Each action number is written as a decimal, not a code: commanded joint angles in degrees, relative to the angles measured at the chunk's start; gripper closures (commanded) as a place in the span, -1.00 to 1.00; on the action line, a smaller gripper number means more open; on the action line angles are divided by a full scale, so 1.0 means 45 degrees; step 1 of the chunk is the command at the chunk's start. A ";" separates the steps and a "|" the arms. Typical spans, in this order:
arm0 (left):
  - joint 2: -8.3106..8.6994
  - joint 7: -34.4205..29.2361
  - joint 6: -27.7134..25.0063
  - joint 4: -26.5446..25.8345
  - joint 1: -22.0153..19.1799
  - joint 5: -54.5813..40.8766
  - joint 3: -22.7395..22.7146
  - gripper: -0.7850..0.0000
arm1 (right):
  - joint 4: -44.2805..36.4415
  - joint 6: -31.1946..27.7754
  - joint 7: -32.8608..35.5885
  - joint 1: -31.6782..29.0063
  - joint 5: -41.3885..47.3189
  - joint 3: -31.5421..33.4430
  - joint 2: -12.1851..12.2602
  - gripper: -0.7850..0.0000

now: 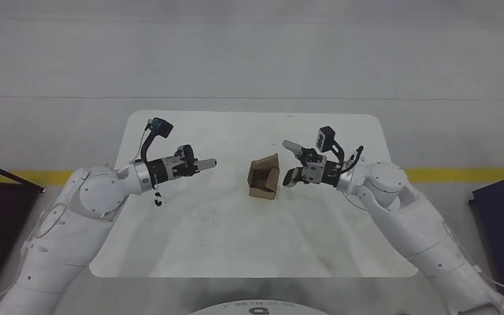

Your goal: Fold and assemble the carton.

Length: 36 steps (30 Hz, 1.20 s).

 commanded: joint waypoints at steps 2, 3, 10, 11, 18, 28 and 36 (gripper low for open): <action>0.0000 0.0000 0.0000 0.0000 0.0000 0.0000 0.0000 -1.00 | 0.0005 0.0002 0.0003 0.0007 -0.0001 -0.0004 -0.0001 -1.00; 0.0000 0.0000 0.0000 0.0000 0.0000 0.0000 0.0000 -1.00 | 0.0005 0.0002 0.0003 0.0007 -0.0001 -0.0004 -0.0001 -1.00; 0.0034 -0.0054 -0.0293 -0.0157 -0.0116 0.0768 -0.0040 -1.00 | -0.0184 -0.1354 -0.0720 -0.0247 -0.0466 0.0297 -0.0052 -1.00; 0.0060 -0.0178 -0.0533 -0.0252 -0.0217 0.1204 -0.0069 -1.00 | -0.0184 -0.2005 -0.1185 -0.0419 -0.0806 0.0494 -0.0047 -1.00; 0.0096 -0.0352 -0.2250 -0.0859 -0.0757 0.4819 0.0726 -1.00 | -0.0656 -0.4773 -0.4204 -0.2297 -0.5061 0.1730 0.0135 -1.00; -0.0107 0.0161 -0.2912 -0.1110 -0.1294 0.7449 0.2424 -1.00 | -0.0881 -0.4928 -0.5720 -0.3787 -0.6879 0.2111 0.0095 -1.00; -0.0107 0.0161 -0.2912 -0.1110 -0.1294 0.7449 0.2424 -1.00 | -0.0881 -0.4928 -0.5720 -0.3787 -0.6879 0.2111 0.0095 -1.00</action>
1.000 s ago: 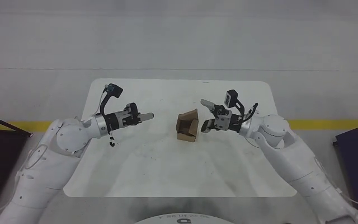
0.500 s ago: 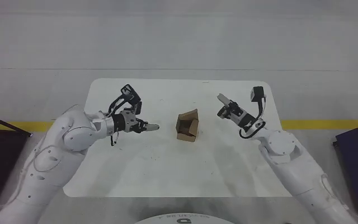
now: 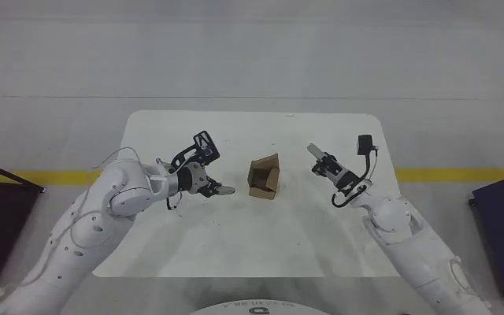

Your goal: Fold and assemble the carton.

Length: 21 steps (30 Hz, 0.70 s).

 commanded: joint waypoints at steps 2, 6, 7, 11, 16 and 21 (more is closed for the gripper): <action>0.0000 0.0001 0.0000 0.0000 0.0000 0.0000 0.0001 -1.00 | -0.0287 -0.0462 -0.0444 0.0060 -0.0842 -0.0030 -0.0038 -1.00; -0.0048 0.0332 0.0559 0.0092 -0.0049 0.0708 0.0156 -1.00 | 0.0090 -0.1584 -0.2747 -0.0175 -0.3872 -0.0282 -0.0192 -1.00; -0.0076 0.0335 0.0774 0.0069 -0.0164 0.1128 0.0281 -1.00 | 0.0206 -0.1640 -0.3268 -0.0249 -0.4614 -0.0360 -0.0229 -1.00; -0.0285 0.0925 0.1621 0.0516 -0.0610 0.1703 0.0910 -1.00 | 0.0757 -0.0688 -0.5121 -0.0389 -0.7921 -0.0820 -0.0391 -1.00; -0.0529 0.1347 0.1855 0.1556 -0.1229 0.1942 0.1618 -1.00 | 0.1055 0.1497 -0.6075 -0.0247 -1.1644 -0.1967 -0.0666 -1.00; -0.0790 0.1883 0.1884 0.2589 -0.1747 0.2055 0.2301 -1.00 | 0.1505 0.2673 -0.5849 0.0259 -1.3635 -0.2880 -0.0955 -1.00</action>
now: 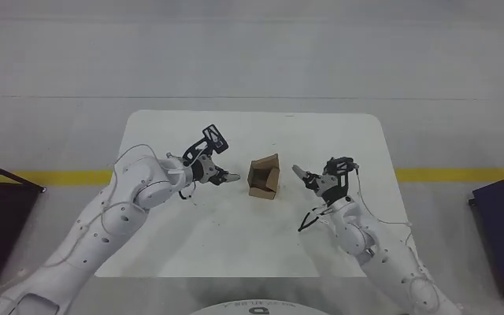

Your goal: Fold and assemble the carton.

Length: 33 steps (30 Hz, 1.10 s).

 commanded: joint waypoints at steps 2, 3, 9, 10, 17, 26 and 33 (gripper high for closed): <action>-0.0137 0.0226 0.0030 0.0652 -0.0197 0.0016 0.0364 -1.00 | 0.0187 0.0780 0.0137 0.0252 -0.1352 -0.0512 -0.0155 -1.00; -0.0190 0.0311 0.0018 0.0836 -0.0267 -0.0068 0.0479 -1.00 | 0.0246 0.0878 0.0200 0.0322 -0.1538 -0.0663 -0.0215 -1.00; -0.0498 0.1009 -0.0058 0.1913 -0.0639 -0.0751 0.0965 -1.00 | 0.0781 0.1319 0.0760 0.0891 -0.2253 -0.1222 -0.0546 -1.00; -0.0546 0.1090 -0.0101 0.2100 -0.0718 -0.0847 0.1032 -1.00 | 0.0881 0.1317 0.0894 0.1023 -0.2347 -0.1306 -0.0602 -1.00; -0.0905 0.1461 -0.0965 0.3183 -0.1292 -0.1723 0.1611 -1.00 | 0.1490 0.1855 0.1534 0.2033 -0.3183 -0.2120 -0.1103 -1.00; -0.1129 0.1630 -0.2046 0.3596 -0.1442 -0.2265 0.1982 -1.00 | 0.2114 0.1546 0.1326 0.3235 -0.3781 -0.2909 -0.1744 -1.00; -0.0914 0.1536 -0.2654 0.2761 -0.0838 -0.2595 0.1415 -1.00 | 0.2569 0.1154 0.1095 0.3905 -0.4102 -0.2984 -0.2087 -1.00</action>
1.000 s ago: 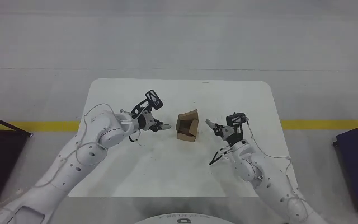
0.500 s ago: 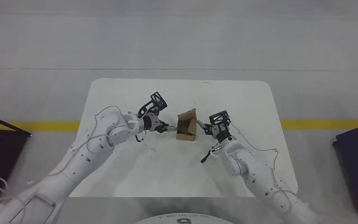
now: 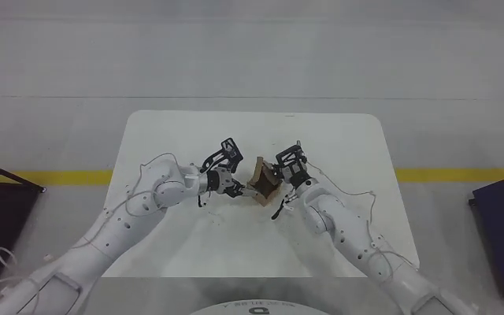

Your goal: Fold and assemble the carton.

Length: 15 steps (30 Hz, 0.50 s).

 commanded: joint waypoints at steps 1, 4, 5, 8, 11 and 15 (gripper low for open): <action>0.0103 -0.0008 -0.0058 -0.0291 0.0221 -0.0210 -0.0327 -1.00 | -0.0003 0.0200 -0.0181 -0.0018 0.0152 0.0215 -0.0032 -1.00; 0.0311 -0.0097 -0.0095 -0.0880 0.0690 -0.0939 -0.1059 -1.00 | -0.0126 0.0439 -0.0443 -0.0367 0.0498 0.0832 0.0021 -1.00; 0.0387 -0.0203 -0.0225 -0.1080 0.0836 -0.1184 -0.1300 -1.00 | -0.0193 0.0470 -0.0484 -0.0574 0.0528 0.1071 0.0071 -1.00; 0.0618 -0.0934 -0.0220 -0.1545 0.1082 -0.0995 -0.1954 -1.00 | -0.0452 0.0682 -0.0587 -0.1472 0.0629 0.1916 0.0272 -1.00; 0.0746 -0.1053 0.0353 -0.1454 0.1291 -0.0853 -0.2506 -1.00 | -0.0719 0.0649 -0.0639 -0.2582 0.0497 0.2608 0.0480 -1.00; 0.0711 -0.1007 0.0749 -0.1085 0.1214 -0.0634 -0.2465 -1.00 | -0.1279 0.0767 -0.0394 -0.3785 -0.0217 0.3090 0.0653 -1.00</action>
